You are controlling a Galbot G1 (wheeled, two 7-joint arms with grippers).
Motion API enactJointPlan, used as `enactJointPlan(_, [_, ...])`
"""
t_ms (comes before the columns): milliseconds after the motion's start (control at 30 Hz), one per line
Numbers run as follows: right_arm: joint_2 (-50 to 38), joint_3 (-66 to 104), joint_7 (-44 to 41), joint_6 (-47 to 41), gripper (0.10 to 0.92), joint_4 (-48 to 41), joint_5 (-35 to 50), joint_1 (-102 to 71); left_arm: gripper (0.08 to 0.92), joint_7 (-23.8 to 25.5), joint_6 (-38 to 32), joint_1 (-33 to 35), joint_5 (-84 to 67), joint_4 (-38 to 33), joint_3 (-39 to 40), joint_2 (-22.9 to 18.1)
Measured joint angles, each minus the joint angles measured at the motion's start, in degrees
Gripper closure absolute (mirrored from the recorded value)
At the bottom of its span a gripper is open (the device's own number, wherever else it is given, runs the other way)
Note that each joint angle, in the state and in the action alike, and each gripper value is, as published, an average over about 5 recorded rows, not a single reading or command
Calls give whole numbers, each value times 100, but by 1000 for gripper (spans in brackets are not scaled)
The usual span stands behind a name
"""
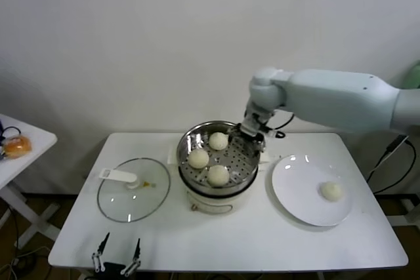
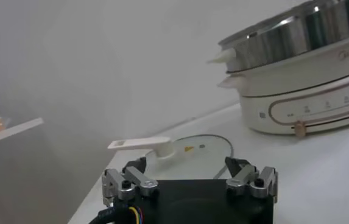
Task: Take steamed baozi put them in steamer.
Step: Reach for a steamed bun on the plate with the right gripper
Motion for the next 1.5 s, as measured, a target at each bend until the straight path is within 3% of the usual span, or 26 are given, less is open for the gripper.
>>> enactJointPlan(400, [-1116,-123,-211,-1036,203,-646,500,-329,177,44,31,50,-69,-148,26,0])
enactJointPlan(800, [-1844,649,-189,-1387,203,-1174,-144,-1681,177,51,27,51,-48,-98,-6,0])
enactJointPlan(1500, [-2019,1947,-119,-1289,203,-2058,-1143,-3241,177,49,18,128,26,-85,-10,0])
